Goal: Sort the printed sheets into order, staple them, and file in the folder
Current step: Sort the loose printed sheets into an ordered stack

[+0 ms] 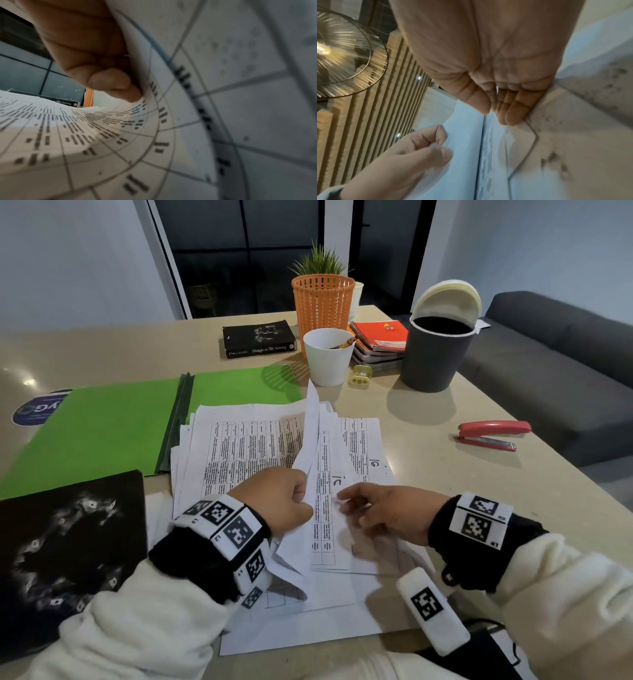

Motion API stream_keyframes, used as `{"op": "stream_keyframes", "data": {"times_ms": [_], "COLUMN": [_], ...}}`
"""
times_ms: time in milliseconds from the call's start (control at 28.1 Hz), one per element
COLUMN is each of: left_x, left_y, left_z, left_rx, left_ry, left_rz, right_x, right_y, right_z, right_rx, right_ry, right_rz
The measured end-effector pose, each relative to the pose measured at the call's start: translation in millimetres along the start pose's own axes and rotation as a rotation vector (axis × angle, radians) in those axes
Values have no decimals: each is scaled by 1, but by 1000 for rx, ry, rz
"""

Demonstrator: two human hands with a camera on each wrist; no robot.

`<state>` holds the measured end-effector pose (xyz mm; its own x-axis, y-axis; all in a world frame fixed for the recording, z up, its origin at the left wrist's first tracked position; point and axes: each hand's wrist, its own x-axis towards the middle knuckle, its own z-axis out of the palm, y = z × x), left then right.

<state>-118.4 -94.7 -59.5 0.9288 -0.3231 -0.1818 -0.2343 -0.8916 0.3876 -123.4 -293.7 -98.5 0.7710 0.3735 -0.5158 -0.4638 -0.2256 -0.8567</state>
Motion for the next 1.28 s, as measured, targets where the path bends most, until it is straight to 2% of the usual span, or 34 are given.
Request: {"op": "stream_keyframes", "data": {"times_ms": [107,641,784,926,1104,1211,1283], "left_x": [0,-2,-1,-3,-6,-6,-7], "left_y": [1,2,2,3,7,10,11], "left_z": [0,-2,-3,-3,-4,-5,-7], "left_rx": [-8,-9,-9,-20,-21,5,-20], "left_ry": [2,0,6,-20,-98,-121,-103], "left_rz": [4,-8,-6,1,94,42,-5], "right_x": [-1,-3,0,2,1,3,6], "right_y": [-2,-7,-6,-5,-7,-4,-2], "right_z": [-5,-7,-6,3,3,1,-2], "right_rx": [144,143,77,-32,-164,-183,-120], "right_ry": [79,94,54,-74,-122,-116,-35], "right_rz": [4,23,6,-20,-29,-38,-48]}}
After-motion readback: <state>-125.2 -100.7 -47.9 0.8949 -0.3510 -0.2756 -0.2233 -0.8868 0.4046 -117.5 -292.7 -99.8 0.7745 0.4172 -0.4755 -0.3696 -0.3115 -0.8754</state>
